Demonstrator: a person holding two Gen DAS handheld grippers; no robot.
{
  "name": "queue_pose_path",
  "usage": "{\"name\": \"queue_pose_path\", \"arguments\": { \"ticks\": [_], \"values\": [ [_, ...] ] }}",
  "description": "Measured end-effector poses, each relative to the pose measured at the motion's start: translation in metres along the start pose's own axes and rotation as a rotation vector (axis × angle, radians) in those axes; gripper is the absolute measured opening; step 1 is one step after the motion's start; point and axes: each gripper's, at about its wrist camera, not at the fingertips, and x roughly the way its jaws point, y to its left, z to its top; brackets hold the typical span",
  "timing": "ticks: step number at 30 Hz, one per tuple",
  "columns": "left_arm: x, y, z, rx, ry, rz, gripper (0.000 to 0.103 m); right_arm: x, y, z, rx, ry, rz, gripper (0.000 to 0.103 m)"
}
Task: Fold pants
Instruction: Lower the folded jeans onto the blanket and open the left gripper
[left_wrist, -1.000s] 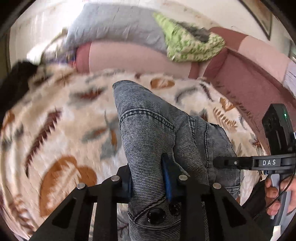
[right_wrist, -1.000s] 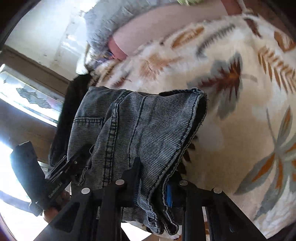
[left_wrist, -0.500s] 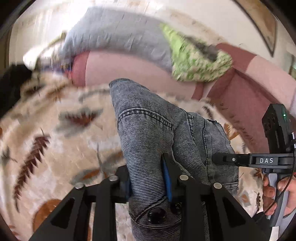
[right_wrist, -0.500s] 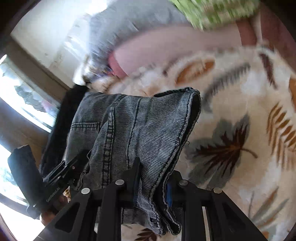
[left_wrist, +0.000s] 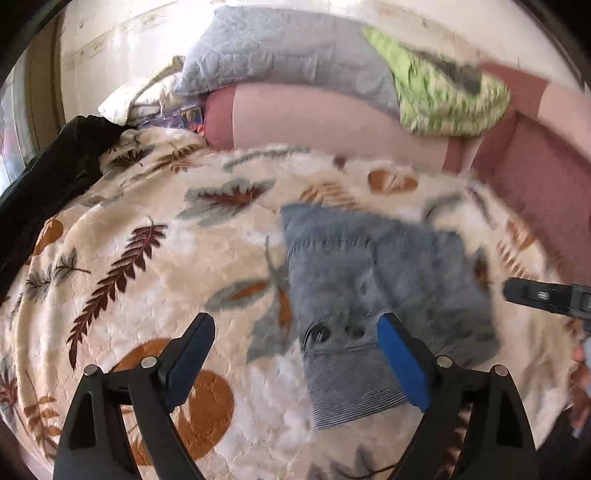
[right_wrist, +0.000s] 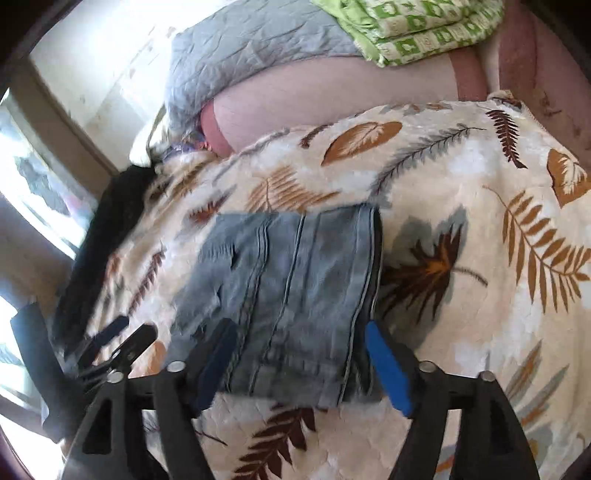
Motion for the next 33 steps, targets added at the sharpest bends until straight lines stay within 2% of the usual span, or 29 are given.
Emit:
{"name": "queue_pose_path", "arguments": {
  "ticks": [1,2,3,4,6,8,11,13,19,21,22,25,33],
  "values": [
    [0.027,-0.007,-0.008,0.021,0.107,0.044,0.091,0.024,0.0,-0.011,-0.021,0.086,-0.053,0.082],
    [0.034,-0.007,-0.011,0.014,0.115,0.048,0.093,0.04,-0.005,-0.019,-0.022,0.148,-0.093,0.082],
    [0.031,-0.006,-0.01,-0.005,0.074,0.053,0.094,0.058,-0.014,-0.03,-0.002,0.201,-0.109,0.083],
    [0.026,-0.006,-0.008,-0.004,0.082,0.067,0.093,0.051,-0.015,-0.031,0.006,0.153,-0.092,0.084],
    [0.006,-0.005,-0.005,0.002,0.081,0.069,0.093,0.024,-0.009,-0.031,0.001,0.112,-0.093,0.085],
    [-0.017,-0.003,-0.007,0.011,0.028,0.069,0.093,-0.008,-0.004,-0.034,-0.013,0.006,-0.094,0.086],
    [-0.035,-0.003,-0.017,0.001,0.014,0.115,0.093,-0.043,0.003,-0.054,-0.033,-0.107,-0.098,0.092],
    [-0.041,-0.004,-0.022,-0.007,0.025,0.121,0.093,-0.052,0.01,-0.067,-0.051,-0.145,-0.117,0.093],
    [-0.059,-0.02,-0.044,0.001,0.027,0.143,0.093,-0.06,0.024,-0.111,-0.161,-0.17,-0.165,0.093],
    [-0.065,-0.025,-0.046,0.01,0.022,0.146,0.093,-0.062,0.025,-0.12,-0.187,-0.169,-0.158,0.097],
    [-0.069,-0.028,-0.047,0.016,0.013,0.142,0.093,-0.062,0.023,-0.123,-0.192,-0.16,-0.145,0.103],
    [-0.079,-0.034,-0.047,0.024,-0.012,0.135,0.093,-0.063,0.026,-0.128,-0.221,-0.143,-0.139,0.103],
    [-0.088,-0.034,-0.047,-0.002,-0.021,0.1,0.093,-0.084,0.034,-0.119,-0.24,-0.161,-0.216,0.103]
  ]
}}
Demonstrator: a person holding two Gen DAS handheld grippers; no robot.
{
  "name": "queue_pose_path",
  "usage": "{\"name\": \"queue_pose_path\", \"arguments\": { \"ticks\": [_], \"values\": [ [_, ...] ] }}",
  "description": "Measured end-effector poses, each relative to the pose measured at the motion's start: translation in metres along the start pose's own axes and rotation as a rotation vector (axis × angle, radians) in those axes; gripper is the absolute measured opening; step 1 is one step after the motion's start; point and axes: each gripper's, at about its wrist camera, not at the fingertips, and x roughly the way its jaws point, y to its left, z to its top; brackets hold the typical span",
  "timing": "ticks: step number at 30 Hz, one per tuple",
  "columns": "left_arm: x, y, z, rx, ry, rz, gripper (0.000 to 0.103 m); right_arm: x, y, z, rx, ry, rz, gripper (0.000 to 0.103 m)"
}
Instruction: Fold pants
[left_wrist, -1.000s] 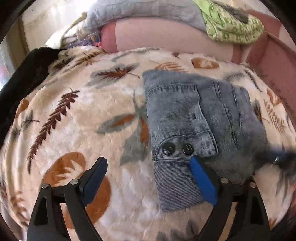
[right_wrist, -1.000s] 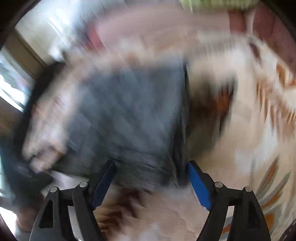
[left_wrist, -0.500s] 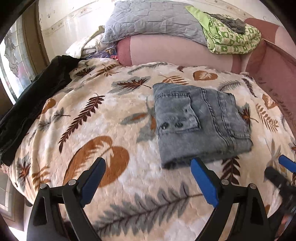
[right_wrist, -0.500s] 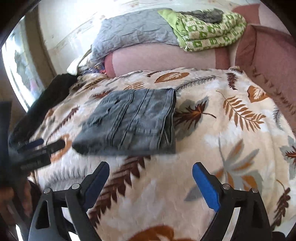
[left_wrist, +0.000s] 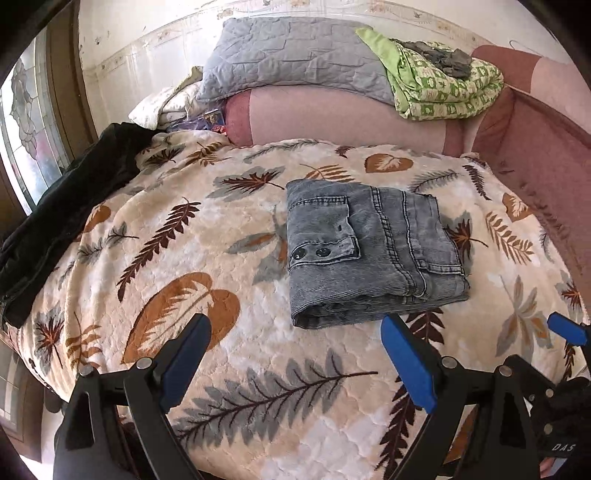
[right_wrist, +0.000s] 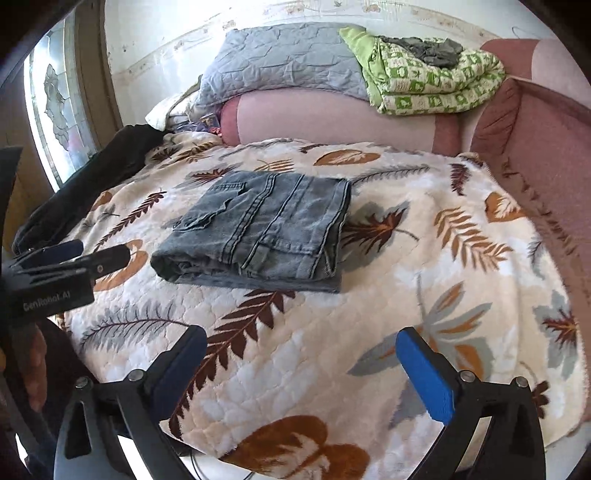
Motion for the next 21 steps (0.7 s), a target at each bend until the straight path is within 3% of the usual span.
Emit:
{"name": "queue_pose_path", "arguments": {
  "ticks": [21],
  "values": [
    [0.005,0.022,0.005,-0.058,-0.018,-0.04,0.093,0.009,0.025,0.021,-0.053,0.023,-0.065,0.103]
  ]
}}
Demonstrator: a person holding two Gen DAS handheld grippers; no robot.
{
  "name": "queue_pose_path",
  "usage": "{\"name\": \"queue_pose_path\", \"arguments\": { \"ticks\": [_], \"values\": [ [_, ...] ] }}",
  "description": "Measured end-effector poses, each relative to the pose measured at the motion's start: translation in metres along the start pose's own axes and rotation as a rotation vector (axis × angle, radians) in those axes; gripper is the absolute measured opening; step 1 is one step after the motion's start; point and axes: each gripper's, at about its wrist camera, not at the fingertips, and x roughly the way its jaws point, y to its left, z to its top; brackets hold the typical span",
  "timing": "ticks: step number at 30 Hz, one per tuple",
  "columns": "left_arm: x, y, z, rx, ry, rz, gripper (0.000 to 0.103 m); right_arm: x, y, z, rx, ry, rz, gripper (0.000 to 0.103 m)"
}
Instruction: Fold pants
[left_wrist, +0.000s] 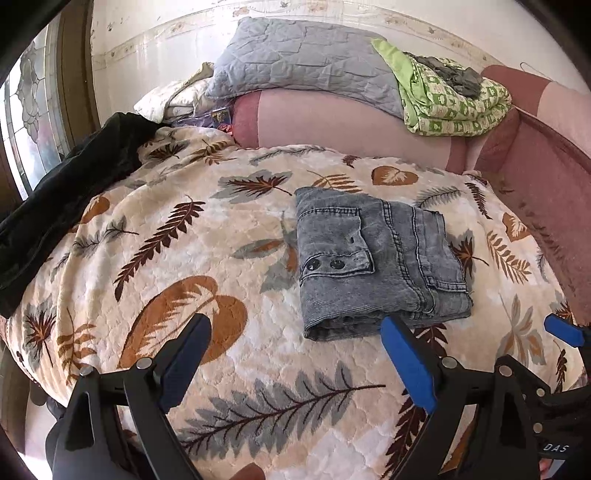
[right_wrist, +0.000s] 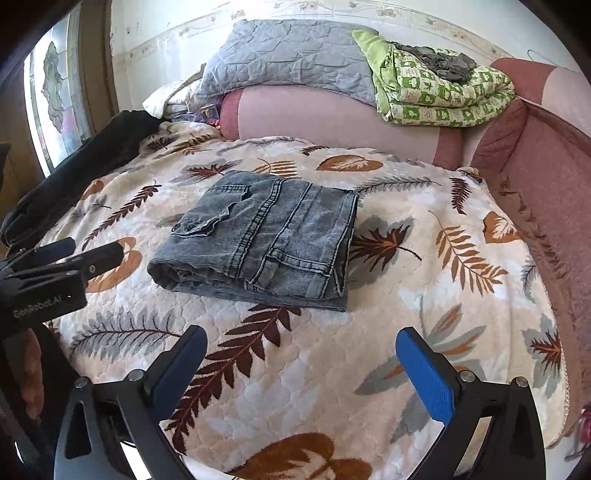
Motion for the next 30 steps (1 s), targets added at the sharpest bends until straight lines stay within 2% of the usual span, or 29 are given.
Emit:
{"name": "queue_pose_path", "arguments": {
  "ticks": [14,23,27,30],
  "values": [
    [-0.005,-0.025,0.013,0.062,0.01,-0.034,0.094,0.005,-0.007,0.013,-0.017,0.005,-0.016,0.103],
    [-0.004,-0.033,0.023,0.067,0.008,-0.046,0.094,0.006,-0.01,0.016,-0.025,0.017,-0.029,0.103],
    [-0.001,-0.033,0.029,0.065,0.005,-0.045,0.1,0.007,-0.011,0.02,-0.022,0.018,-0.032,0.103],
    [0.003,-0.032,0.034,0.053,0.011,-0.056,0.1,0.008,-0.011,0.023,-0.022,0.017,-0.034,0.103]
  ]
}}
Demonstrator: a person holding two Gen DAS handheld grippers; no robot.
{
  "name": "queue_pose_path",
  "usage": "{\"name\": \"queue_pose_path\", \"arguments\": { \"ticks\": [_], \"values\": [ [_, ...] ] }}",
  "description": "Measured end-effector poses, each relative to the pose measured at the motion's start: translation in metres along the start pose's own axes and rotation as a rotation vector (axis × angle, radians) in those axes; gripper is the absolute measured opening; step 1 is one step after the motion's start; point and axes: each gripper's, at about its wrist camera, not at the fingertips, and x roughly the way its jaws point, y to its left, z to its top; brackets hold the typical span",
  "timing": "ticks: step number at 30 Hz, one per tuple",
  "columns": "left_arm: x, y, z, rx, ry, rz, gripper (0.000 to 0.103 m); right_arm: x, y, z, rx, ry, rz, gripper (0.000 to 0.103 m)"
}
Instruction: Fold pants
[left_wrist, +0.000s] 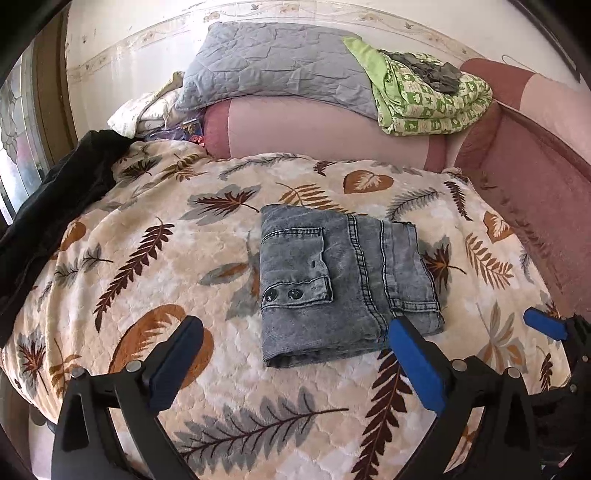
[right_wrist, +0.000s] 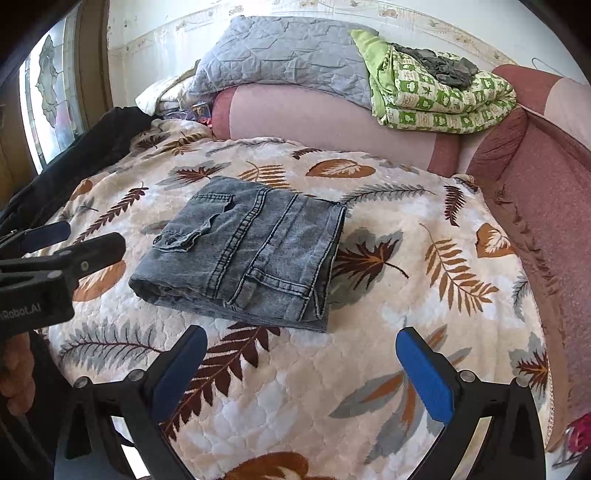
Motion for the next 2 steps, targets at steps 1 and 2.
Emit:
{"name": "queue_pose_path", "arguments": {
  "ticks": [1,2],
  "values": [
    [0.0013,-0.0003,0.0014,0.004,-0.001,0.005,0.1,0.0006,0.0005,0.0014,0.0,0.002,0.0,0.103],
    [0.002,-0.0006,0.0027,0.008,-0.004,0.008,0.1,0.0008,0.0013,0.0024,0.0,0.001,0.001,0.103]
  ]
}}
